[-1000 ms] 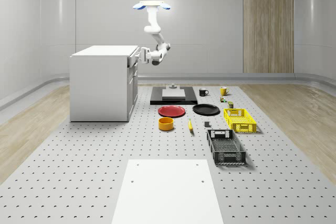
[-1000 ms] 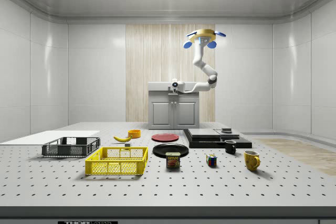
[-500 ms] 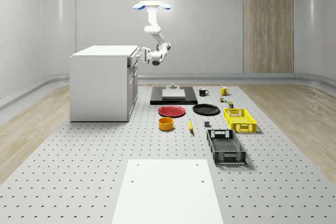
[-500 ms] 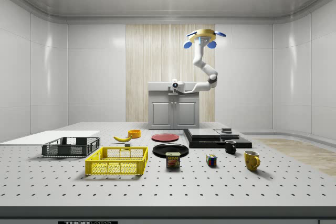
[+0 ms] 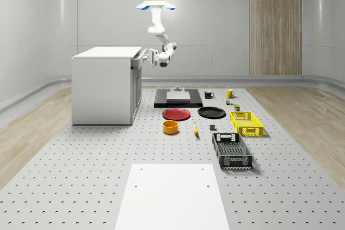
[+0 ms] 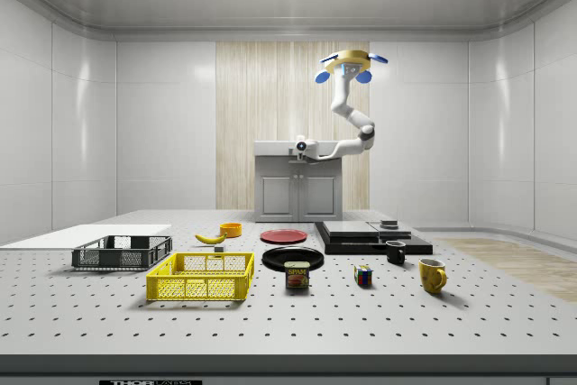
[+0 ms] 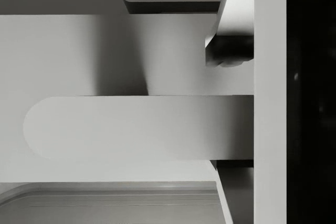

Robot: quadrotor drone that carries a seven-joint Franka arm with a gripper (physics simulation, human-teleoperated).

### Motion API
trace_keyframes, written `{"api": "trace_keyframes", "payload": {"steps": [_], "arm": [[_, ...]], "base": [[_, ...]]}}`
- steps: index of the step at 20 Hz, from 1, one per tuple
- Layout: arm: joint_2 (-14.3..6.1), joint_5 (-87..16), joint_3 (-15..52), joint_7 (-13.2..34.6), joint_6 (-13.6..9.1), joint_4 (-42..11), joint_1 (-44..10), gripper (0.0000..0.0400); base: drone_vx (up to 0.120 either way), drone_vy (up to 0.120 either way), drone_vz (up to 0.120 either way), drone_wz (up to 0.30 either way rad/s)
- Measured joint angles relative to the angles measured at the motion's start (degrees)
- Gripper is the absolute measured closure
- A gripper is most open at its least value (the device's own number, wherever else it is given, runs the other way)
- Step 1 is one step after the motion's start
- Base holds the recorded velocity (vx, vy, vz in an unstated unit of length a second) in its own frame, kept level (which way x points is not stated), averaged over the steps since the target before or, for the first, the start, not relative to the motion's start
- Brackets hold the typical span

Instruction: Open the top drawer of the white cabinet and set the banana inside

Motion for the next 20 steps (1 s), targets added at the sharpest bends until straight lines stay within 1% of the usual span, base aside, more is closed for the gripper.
{"api": "trace_keyframes", "payload": {"steps": [1,5,9,10,11,12,13,15,16,17,18,19,20], "arm": [[0.3,0.0,-0.6,-0.5,-0.8,0.1,-0.4,0.0245],[-0.4,-2.0,-3.0,1.2,-3.0,1.4,-0.6,0.0277],[-1.2,-4.5,-5.6,2.8,-5.0,2.8,-0.3,0.0269],[-1.7,-5.4,-6.1,5.1,-5.5,3.5,-0.2,0.0235],[-3.5,-8.5,-6.8,6.6,-6.3,4.8,0.5,0.017],[-3.6,-10.0,-8.8,3.3,-6.9,4.6,1.1,0.0198],[-3.7,-10.3,-9.6,3.5,-7.3,5.0,1.3,0.0219],[-3.9,-10.8,-10.9,4.3,-7.9,5.8,1.8,0.0249],[-3.7,-11.2,-11.8,4.4,-8.3,6.0,2.0,0.0248],[-4.6,-11.9,-12.2,6.7,-8.5,6.8,2.6,0.0259],[-4.8,-12.4,-12.9,6.9,-8.7,7.2,2.9,0.0202],[-5.0,-12.7,-13.4,7.0,-8.9,7.6,3.2,0.0157],[-5.2,-13.1,-13.9,7.1,-9.1,7.9,3.5,0.0122]], "base": [[0.0,0.0,0.0,0.0],[0.0,0.0,0.0,0.0],[0.0,0.0,0.0,0.0],[0.0,0.0,0.0,0.0],[0.0,0.0,0.0,0.0],[0.0,0.0,0.0,0.0],[0.0,0.0,0.0,0.0],[0.0,0.0,0.0,0.0],[0.0,0.0,0.0,0.0],[0.0,0.0,0.0,0.0],[0.0,0.08,0.0,0.0],[0.0,0.12,0.0,0.0],[0.0,0.12,0.0,0.0]]}}
